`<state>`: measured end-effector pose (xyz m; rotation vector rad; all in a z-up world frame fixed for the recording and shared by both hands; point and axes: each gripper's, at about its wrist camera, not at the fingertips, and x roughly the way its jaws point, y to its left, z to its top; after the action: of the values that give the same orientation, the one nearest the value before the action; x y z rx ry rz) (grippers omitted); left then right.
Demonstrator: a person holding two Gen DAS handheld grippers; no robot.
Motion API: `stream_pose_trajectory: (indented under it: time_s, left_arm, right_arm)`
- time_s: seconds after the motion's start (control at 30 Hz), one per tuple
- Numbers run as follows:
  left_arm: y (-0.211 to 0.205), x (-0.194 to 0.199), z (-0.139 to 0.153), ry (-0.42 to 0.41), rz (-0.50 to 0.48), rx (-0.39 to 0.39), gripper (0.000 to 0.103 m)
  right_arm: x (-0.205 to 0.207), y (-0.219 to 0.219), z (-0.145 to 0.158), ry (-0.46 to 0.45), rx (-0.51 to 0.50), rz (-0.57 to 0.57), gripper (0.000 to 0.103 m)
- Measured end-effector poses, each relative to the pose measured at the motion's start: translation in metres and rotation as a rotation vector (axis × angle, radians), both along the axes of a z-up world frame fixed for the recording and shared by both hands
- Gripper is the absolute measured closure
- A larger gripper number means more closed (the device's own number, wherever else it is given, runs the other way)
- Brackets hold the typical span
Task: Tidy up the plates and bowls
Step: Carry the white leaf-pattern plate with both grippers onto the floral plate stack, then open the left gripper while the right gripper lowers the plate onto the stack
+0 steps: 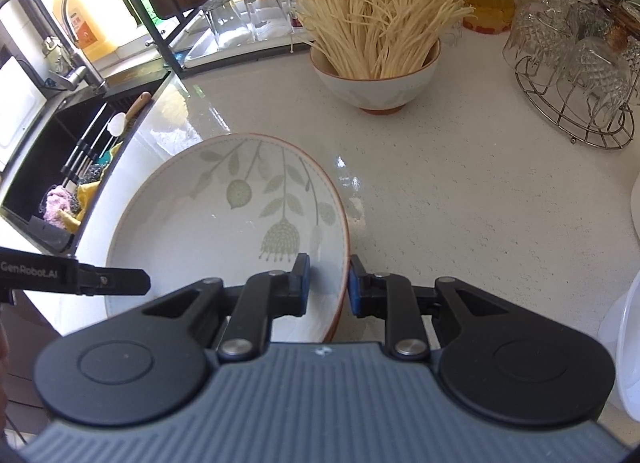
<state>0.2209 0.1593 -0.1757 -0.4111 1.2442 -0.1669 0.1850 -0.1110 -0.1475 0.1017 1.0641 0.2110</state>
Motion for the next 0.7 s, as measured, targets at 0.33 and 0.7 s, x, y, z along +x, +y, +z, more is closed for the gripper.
stream_pose_trajectory:
  time_s: [0.33, 0.7]
  left_arm:
    - [-0.001, 0.000, 0.013, 0.034, -0.034, -0.012, 0.052]
    - [-0.007, 0.000, 0.038, -0.003, -0.088, 0.048, 0.044]
  right_arm:
    - [0.002, 0.002, -0.002, -0.001, -0.004, 0.001, 0.080]
    - [0.001, -0.001, -0.001, -0.009, 0.010, 0.008, 0.080]
